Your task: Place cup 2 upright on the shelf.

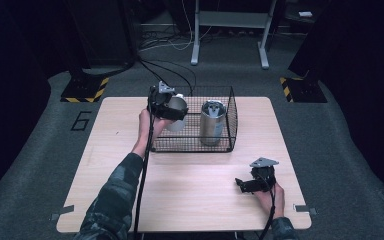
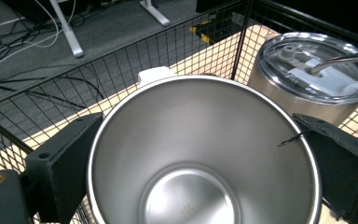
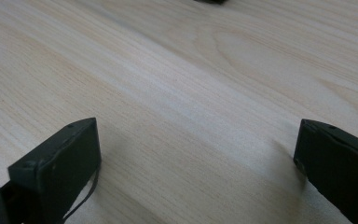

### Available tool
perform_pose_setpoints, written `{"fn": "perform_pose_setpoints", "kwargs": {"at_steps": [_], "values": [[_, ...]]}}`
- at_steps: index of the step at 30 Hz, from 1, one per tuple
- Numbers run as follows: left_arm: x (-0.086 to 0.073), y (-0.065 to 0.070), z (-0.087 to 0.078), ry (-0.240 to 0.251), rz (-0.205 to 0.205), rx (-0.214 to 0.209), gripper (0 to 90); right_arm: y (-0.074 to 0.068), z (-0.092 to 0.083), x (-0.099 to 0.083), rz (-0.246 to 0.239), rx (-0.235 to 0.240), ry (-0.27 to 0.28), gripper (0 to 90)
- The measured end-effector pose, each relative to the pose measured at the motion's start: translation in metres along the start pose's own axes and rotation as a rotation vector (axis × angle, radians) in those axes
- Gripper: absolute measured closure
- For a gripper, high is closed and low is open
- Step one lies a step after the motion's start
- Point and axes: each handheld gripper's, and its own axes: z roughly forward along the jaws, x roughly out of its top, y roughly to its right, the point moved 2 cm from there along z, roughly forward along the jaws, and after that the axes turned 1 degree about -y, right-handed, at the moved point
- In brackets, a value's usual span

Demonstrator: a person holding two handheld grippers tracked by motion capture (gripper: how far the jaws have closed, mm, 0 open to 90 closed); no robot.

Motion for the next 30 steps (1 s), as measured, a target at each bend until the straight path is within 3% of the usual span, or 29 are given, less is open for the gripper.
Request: {"fn": "perform_pose_setpoints", "kwargs": {"at_steps": [18, 30], "values": [[-0.017, -0.006, 0.031, -0.056, -0.022, 0.004, 6.1, 0.001, 0.0, 0.0, -0.012, 0.002, -0.002, 0.1], [-0.023, -0.011, 0.04, -0.085, -0.044, 0.005, 6.1, 0.0, 0.0, 0.0, -0.012, 0.002, -0.002, 0.1]]}}
